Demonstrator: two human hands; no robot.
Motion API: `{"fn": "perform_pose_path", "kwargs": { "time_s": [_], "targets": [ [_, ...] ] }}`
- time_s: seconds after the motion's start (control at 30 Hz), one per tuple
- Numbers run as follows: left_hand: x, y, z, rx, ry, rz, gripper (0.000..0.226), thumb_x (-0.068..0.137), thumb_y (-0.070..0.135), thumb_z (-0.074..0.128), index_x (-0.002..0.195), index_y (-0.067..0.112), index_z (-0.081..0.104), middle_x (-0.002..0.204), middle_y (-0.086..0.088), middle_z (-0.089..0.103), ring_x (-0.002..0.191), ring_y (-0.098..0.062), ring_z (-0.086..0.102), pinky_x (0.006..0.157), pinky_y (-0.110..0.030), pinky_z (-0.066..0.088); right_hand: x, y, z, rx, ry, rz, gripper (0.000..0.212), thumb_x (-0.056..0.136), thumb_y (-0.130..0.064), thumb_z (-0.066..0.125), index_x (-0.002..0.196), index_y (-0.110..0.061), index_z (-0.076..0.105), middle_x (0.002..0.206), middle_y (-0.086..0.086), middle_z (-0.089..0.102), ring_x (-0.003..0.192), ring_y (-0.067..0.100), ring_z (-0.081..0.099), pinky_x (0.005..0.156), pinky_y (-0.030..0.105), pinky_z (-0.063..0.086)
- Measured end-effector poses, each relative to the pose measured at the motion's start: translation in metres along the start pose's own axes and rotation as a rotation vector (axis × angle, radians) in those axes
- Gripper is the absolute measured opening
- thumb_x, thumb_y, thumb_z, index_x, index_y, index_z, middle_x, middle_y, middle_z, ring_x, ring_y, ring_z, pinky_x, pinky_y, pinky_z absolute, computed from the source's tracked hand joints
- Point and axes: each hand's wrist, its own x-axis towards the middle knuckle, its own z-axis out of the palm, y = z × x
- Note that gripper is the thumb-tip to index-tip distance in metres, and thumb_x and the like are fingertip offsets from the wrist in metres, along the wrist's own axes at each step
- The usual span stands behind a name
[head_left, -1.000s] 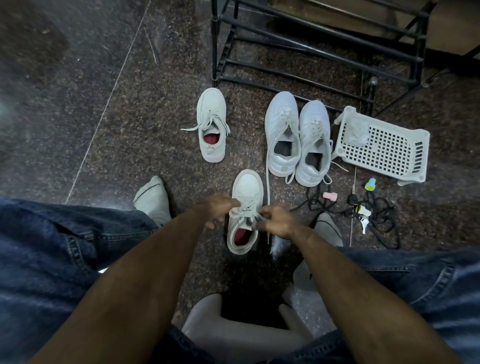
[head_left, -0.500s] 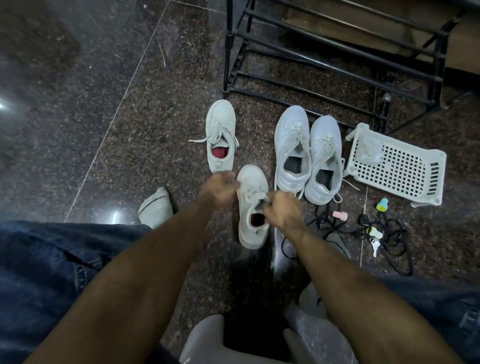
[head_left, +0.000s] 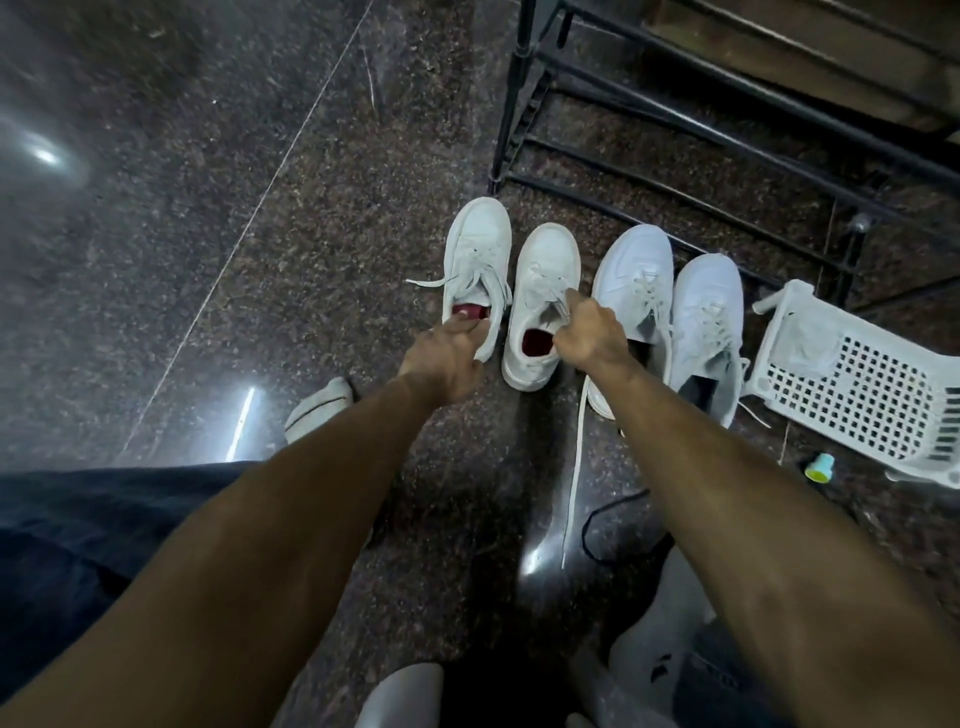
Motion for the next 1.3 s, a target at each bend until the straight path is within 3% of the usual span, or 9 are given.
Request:
{"fn": "perform_pose_path", "kwargs": {
  "time_s": [0.23, 0.4, 0.53, 0.6, 0.83, 0.97, 1.03, 1.17, 1.3],
  "targets": [
    [-0.008, 0.010, -0.002, -0.152, 0.041, -0.039, 0.060, 0.089, 0.025, 0.055, 0.146, 0.016, 0.037, 0.154, -0.007, 0.033, 0.142, -0.028, 0.030, 0.111, -0.045, 0.033, -0.051, 0.039, 0.011, -0.067, 0.421, 0.027, 0.043, 0.086, -0.016, 0.052, 0.128, -0.009, 0.055, 0.125, 0.013, 0.057, 0.118, 0.032, 0.050, 0.100, 0.041, 0.039],
    [-0.019, 0.016, -0.006, -0.209, 0.103, -0.107, 0.054, 0.089, 0.027, 0.056, 0.141, 0.018, 0.046, 0.152, -0.005, 0.034, 0.136, -0.027, 0.040, 0.108, -0.044, 0.038, -0.068, 0.085, 0.021, -0.308, 0.049, 0.074, 0.047, 0.087, -0.019, 0.051, 0.134, -0.016, 0.052, 0.131, 0.009, 0.055, 0.128, 0.029, 0.044, 0.113, 0.049, 0.020],
    [-0.041, 0.023, 0.004, -0.254, 0.179, -0.117, 0.056, 0.084, 0.043, 0.040, 0.126, 0.013, 0.061, 0.134, -0.007, 0.054, 0.127, -0.025, 0.050, 0.102, -0.043, 0.044, -0.094, 0.081, 0.024, -0.281, -0.050, 0.034, 0.042, 0.085, -0.017, 0.055, 0.127, -0.022, 0.057, 0.125, 0.008, 0.062, 0.120, 0.028, 0.052, 0.108, 0.043, 0.027],
    [-0.055, 0.029, 0.011, -0.348, 0.216, -0.151, 0.041, 0.087, 0.033, 0.046, 0.113, 0.009, 0.067, 0.119, -0.012, 0.062, 0.115, -0.030, 0.058, 0.097, -0.041, 0.048, -0.117, 0.071, 0.034, -0.294, -0.122, 0.024, 0.035, 0.085, -0.023, 0.056, 0.119, -0.024, 0.061, 0.118, 0.007, 0.066, 0.113, 0.027, 0.058, 0.105, 0.040, 0.034],
    [-0.112, 0.054, 0.051, -0.439, -0.113, -0.282, 0.023, 0.091, 0.023, 0.056, 0.105, 0.014, 0.072, 0.111, -0.009, 0.069, 0.104, -0.028, 0.064, 0.092, -0.040, 0.051, -0.196, 0.053, 0.096, -0.270, -0.284, -0.074, 0.028, 0.085, -0.036, 0.057, 0.110, -0.026, 0.065, 0.114, 0.008, 0.068, 0.110, 0.032, 0.061, 0.098, 0.038, 0.042],
    [-0.123, 0.065, 0.077, -0.572, -0.322, -0.202, 0.053, 0.068, 0.033, 0.072, 0.116, 0.011, 0.066, 0.113, -0.015, 0.068, 0.103, -0.031, 0.064, 0.093, -0.039, 0.051, -0.207, 0.057, 0.105, -0.080, -0.510, -0.115, 0.045, 0.068, -0.046, 0.052, 0.095, -0.015, 0.070, 0.100, 0.013, 0.070, 0.094, 0.027, 0.067, 0.083, 0.036, 0.050],
    [-0.128, 0.073, 0.077, -0.456, -0.310, -0.183, 0.043, 0.075, 0.030, 0.072, 0.117, 0.018, 0.065, 0.113, -0.010, 0.068, 0.103, -0.027, 0.064, 0.091, -0.035, 0.051, -0.206, 0.067, 0.106, 0.070, -0.469, -0.109, 0.036, 0.069, -0.037, 0.051, 0.085, -0.016, 0.074, 0.091, 0.007, 0.074, 0.086, 0.019, 0.066, 0.079, 0.035, 0.053],
    [-0.130, 0.074, 0.080, -0.334, -0.233, -0.197, 0.027, 0.078, 0.037, 0.071, 0.102, 0.030, 0.062, 0.109, 0.000, 0.067, 0.100, -0.022, 0.064, 0.087, -0.032, 0.051, -0.200, 0.079, 0.086, 0.183, -0.074, 0.148, 0.010, 0.075, -0.030, 0.061, 0.082, -0.026, 0.069, 0.084, -0.007, 0.072, 0.082, 0.018, 0.066, 0.071, 0.026, 0.050],
    [-0.126, 0.074, 0.083, -0.292, -0.235, -0.187, 0.024, 0.079, 0.041, 0.070, 0.098, 0.030, 0.062, 0.108, 0.000, 0.067, 0.101, -0.023, 0.064, 0.086, -0.033, 0.051, -0.194, 0.080, 0.084, 0.068, -0.136, 0.094, 0.029, 0.074, -0.033, 0.066, 0.098, -0.025, 0.052, 0.102, -0.002, 0.063, 0.094, 0.025, 0.061, 0.075, 0.033, 0.046]
  ]
}}
